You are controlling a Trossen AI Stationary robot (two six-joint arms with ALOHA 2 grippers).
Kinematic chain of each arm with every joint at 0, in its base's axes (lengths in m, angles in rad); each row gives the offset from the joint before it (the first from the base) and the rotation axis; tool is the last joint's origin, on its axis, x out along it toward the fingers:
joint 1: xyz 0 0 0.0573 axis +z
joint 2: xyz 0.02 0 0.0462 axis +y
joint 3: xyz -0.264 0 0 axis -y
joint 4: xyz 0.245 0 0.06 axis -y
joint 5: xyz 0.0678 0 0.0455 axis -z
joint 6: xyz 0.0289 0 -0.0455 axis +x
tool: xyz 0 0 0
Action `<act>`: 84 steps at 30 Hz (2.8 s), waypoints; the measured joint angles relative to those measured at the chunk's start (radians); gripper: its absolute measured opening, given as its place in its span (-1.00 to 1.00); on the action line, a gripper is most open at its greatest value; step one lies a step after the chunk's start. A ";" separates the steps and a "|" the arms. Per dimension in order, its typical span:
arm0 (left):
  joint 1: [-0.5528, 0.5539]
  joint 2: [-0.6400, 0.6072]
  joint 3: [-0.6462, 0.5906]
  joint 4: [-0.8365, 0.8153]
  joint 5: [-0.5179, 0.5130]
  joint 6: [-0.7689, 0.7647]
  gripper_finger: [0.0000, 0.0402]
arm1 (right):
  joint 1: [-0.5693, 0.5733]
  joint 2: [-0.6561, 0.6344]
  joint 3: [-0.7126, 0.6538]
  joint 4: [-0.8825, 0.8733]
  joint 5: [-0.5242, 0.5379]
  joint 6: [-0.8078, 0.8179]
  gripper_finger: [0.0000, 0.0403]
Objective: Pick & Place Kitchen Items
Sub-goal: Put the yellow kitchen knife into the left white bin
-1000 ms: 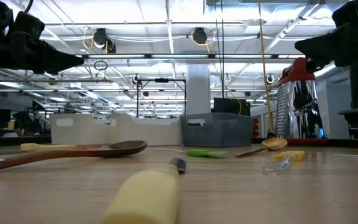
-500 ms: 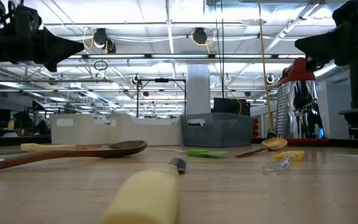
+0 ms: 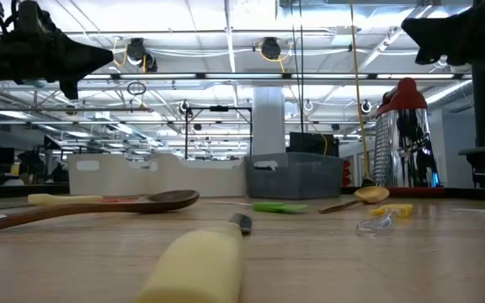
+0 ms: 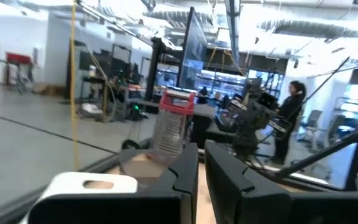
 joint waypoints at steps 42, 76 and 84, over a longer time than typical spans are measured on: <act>-0.044 0.876 0.984 -1.184 -0.226 -0.396 -0.36 | -0.074 0.379 0.000 0.255 0.278 0.054 -0.30; -0.784 1.373 0.982 -1.448 0.081 -1.530 -0.36 | -0.081 0.381 0.000 0.235 0.351 0.055 -0.30; -0.822 1.491 0.981 -1.354 0.123 -1.538 -0.36 | -0.081 0.380 0.000 0.207 0.349 0.055 -0.30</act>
